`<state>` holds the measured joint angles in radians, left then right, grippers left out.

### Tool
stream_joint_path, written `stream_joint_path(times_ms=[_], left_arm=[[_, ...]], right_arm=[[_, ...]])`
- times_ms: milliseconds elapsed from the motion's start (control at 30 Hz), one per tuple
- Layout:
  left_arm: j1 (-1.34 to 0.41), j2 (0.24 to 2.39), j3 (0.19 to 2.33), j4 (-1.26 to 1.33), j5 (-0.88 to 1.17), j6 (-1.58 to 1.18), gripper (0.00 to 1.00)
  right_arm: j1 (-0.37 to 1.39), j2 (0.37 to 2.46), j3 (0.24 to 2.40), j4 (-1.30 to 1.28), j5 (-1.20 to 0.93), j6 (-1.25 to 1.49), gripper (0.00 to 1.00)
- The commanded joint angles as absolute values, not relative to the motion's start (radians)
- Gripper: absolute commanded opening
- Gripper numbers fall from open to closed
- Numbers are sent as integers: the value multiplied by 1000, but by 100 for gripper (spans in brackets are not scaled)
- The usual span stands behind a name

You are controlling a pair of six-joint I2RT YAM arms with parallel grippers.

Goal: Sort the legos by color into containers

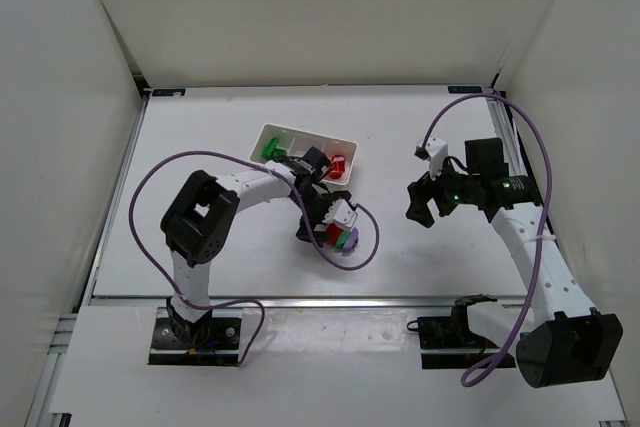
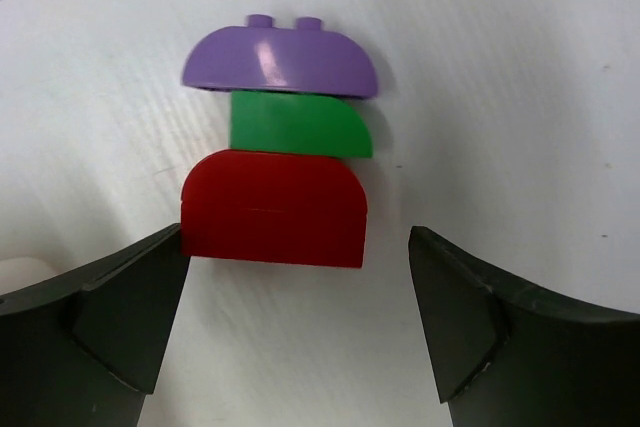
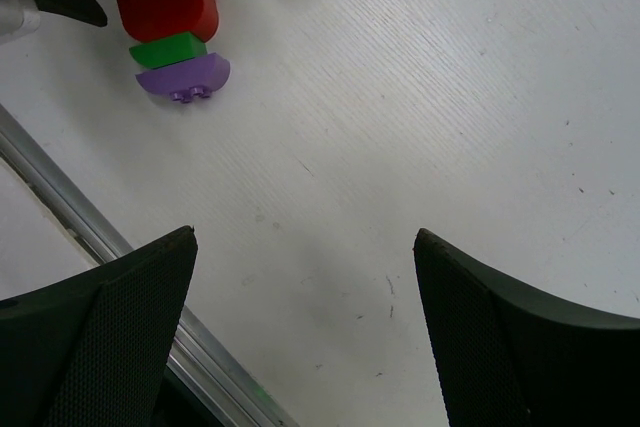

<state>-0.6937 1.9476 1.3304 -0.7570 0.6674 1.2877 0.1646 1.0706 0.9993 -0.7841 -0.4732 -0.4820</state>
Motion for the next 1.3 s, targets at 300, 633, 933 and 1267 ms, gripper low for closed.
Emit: stream_joint_path(times_ms=[300,633,933,1267], left_arm=[[-718,1887,1327,-739,713,1324,99],[-741,1953,1382,-738,721,1224,89],[-753,1960,1378,-732,704,1180,82],[-753,1945,1322,-686,661,1144,71]], right_arm=[[161,1078,996,-765,-488,-469,92],[161,1074,996,-776,-480,-465,91],[161,1074,989,-784,-485,-482,91],[161,1097,989,-769,-500,-486,91]])
